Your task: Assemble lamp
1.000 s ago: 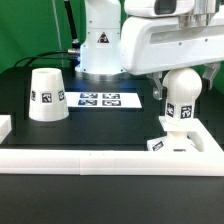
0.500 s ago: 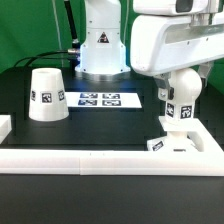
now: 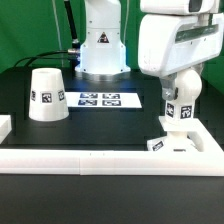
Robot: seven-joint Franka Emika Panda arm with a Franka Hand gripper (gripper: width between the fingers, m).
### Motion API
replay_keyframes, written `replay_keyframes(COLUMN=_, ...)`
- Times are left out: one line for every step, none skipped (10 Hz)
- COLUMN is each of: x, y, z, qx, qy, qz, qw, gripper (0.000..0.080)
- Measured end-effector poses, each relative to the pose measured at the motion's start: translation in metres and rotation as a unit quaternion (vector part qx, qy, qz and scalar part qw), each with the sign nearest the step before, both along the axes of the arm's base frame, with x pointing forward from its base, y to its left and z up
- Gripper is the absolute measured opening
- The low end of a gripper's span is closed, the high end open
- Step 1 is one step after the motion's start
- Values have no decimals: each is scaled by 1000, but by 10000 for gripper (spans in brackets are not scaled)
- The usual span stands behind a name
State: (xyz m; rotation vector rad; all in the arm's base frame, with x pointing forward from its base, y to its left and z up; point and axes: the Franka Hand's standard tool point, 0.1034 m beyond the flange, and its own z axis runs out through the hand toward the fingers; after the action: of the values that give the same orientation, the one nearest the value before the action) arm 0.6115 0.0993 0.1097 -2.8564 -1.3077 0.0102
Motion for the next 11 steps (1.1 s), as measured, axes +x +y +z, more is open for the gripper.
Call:
replay_keyframes(x=0, y=0, z=0, qx=0, qy=0, qz=-8, qw=1000, gripper=577)
replay_keyframes(x=0, y=0, z=0, qx=0, qy=0, qz=-16, qw=1000, gripper=577)
replay_keyframes(x=0, y=0, z=0, qx=0, qy=0, qz=-16, qw=1000, gripper=577)
replay_keyframes(x=0, y=0, z=0, qx=3, qy=1, qz=-56, qw=998, gripper=577)
replay_keyframes(x=0, y=-1, z=0, qx=4, qy=1, qz=-109, qw=994, gripper=577)
replay_keyframes(x=0, y=-2, z=0, qx=7, qy=2, qz=-156, qw=988, gripper=577)
replay_keyframes(x=1, y=-2, z=0, qx=10, qy=3, qz=-199, qw=980, gripper=577)
replay_keyframes(x=1, y=-2, z=1, qx=13, qy=3, qz=-254, qw=967, gripper=579)
replay_keyframes(x=0, y=-2, z=1, qx=13, qy=4, qz=-305, qw=952, gripper=579)
replay_keyframes(x=-1, y=-2, z=1, qx=11, qy=4, qz=-350, qw=937, gripper=579)
replay_keyframes(x=0, y=-3, z=2, qx=11, qy=4, qz=-386, qw=922, gripper=579)
